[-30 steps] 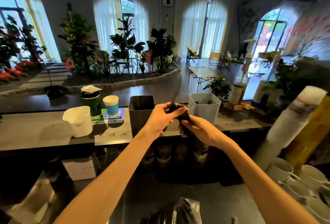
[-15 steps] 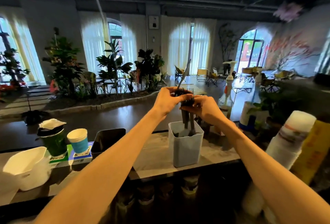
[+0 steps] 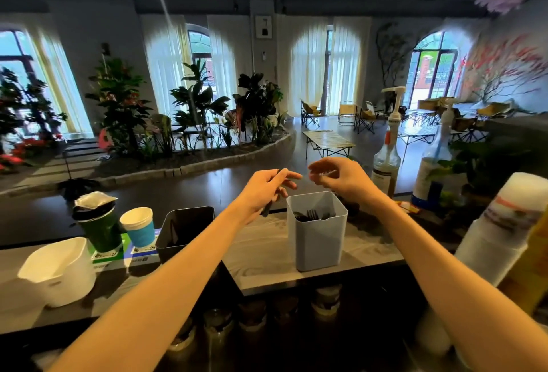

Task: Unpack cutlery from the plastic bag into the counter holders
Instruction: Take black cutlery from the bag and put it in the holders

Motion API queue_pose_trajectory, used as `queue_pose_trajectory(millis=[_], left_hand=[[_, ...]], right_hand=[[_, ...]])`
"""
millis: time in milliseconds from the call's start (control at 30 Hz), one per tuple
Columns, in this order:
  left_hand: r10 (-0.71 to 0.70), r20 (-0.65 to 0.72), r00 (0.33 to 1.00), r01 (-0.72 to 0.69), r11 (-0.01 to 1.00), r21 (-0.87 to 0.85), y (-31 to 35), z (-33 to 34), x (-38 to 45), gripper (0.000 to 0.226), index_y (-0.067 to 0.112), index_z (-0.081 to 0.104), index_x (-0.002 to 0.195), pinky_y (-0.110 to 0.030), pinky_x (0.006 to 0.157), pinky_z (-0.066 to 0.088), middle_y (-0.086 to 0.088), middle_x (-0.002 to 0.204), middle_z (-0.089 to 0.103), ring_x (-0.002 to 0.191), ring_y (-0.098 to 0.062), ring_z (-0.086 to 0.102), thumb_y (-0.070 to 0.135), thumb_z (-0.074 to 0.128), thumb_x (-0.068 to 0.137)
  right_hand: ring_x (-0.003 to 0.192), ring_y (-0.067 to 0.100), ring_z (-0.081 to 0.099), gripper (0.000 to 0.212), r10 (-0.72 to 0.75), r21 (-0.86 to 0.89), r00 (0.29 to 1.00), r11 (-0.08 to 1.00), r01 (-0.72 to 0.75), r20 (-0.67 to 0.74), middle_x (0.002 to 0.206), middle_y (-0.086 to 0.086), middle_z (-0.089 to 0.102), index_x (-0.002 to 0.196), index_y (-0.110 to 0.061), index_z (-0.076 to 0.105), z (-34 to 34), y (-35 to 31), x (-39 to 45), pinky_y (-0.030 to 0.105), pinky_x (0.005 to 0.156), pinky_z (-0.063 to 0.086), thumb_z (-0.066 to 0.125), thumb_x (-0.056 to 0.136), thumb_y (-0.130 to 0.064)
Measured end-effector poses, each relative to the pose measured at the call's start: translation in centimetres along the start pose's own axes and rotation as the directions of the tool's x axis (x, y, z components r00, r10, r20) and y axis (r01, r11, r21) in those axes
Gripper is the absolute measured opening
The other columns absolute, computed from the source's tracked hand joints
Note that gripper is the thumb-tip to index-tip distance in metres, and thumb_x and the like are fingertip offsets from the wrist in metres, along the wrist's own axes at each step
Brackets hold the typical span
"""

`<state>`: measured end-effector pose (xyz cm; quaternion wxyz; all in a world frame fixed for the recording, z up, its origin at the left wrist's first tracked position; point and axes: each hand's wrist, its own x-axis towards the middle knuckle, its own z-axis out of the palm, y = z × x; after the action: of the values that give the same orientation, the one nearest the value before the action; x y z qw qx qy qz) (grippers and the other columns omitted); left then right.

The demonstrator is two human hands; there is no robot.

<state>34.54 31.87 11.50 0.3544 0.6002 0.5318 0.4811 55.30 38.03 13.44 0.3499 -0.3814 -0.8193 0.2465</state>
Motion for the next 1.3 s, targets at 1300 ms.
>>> queue_pose_trajectory(millis=[1300], left_hand=[[-0.564, 0.374, 0.736, 0.440, 0.819, 0.370, -21.3, 13.4, -42.7, 0.027, 0.007, 0.065, 0.122, -0.027, 0.098, 0.049, -0.008, 0.120, 0.070, 0.113, -0.017, 0.064, 0.008, 0.046, 0.103]], right_hand=[[0.101, 0.007, 0.065, 0.024, 0.470, -0.294, 0.519, 0.874, -0.387, 0.714, 0.108, -0.003, 0.072, 0.112, -0.021, 0.072, 24.8, 4.7, -43.4, 0.021, 0.083, 0.050, 0.064, 0.091, -0.013]])
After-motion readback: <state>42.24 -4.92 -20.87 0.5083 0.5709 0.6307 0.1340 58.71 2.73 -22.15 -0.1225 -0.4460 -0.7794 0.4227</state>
